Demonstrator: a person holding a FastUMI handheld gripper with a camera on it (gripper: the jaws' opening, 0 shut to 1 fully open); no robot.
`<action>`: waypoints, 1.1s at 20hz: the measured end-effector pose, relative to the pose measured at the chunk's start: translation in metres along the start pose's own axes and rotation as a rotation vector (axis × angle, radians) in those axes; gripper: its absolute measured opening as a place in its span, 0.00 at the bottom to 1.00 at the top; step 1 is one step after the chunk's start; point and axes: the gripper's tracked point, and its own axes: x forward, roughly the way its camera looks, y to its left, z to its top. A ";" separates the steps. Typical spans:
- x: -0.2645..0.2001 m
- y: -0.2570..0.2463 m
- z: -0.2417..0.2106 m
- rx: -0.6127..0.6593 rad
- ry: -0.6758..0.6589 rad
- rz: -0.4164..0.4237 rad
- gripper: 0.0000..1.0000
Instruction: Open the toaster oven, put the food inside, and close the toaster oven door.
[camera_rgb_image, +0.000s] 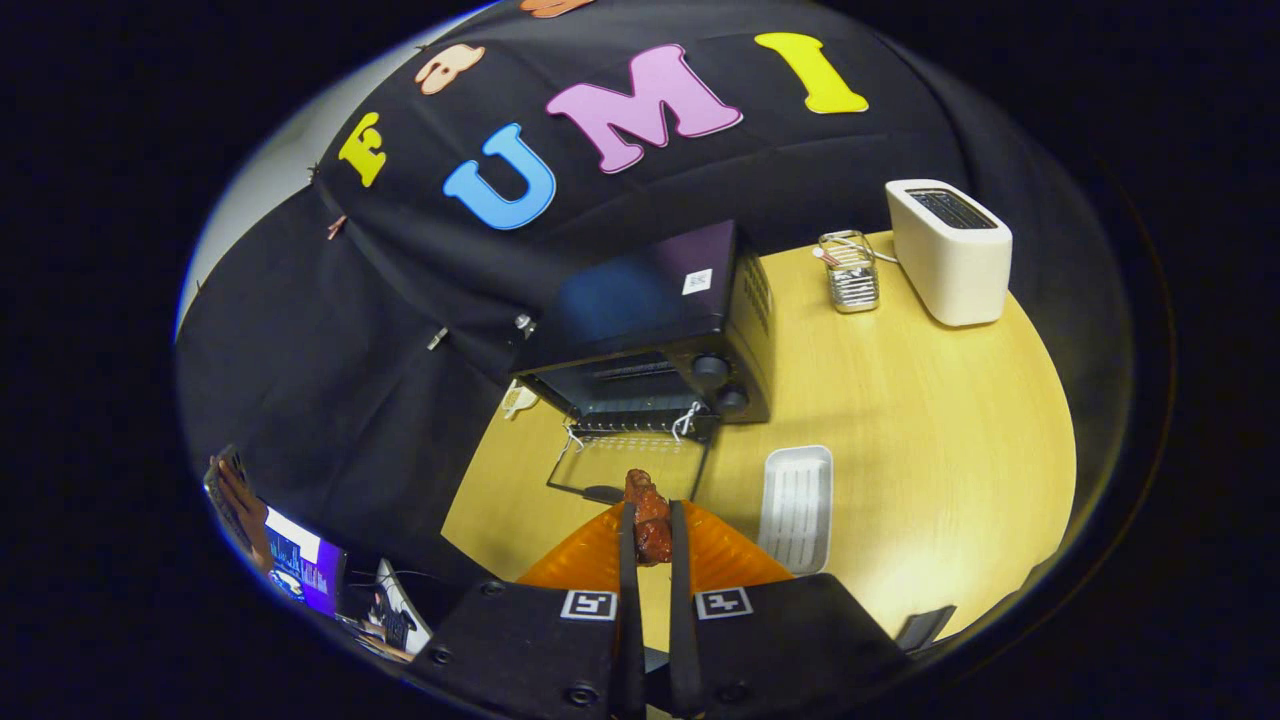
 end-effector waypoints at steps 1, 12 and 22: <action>0.002 0.011 -0.002 -0.006 -0.002 0.006 0.14; 0.052 0.080 -0.004 0.081 -0.053 0.080 0.14; 0.139 0.078 0.017 0.189 -0.180 0.026 0.14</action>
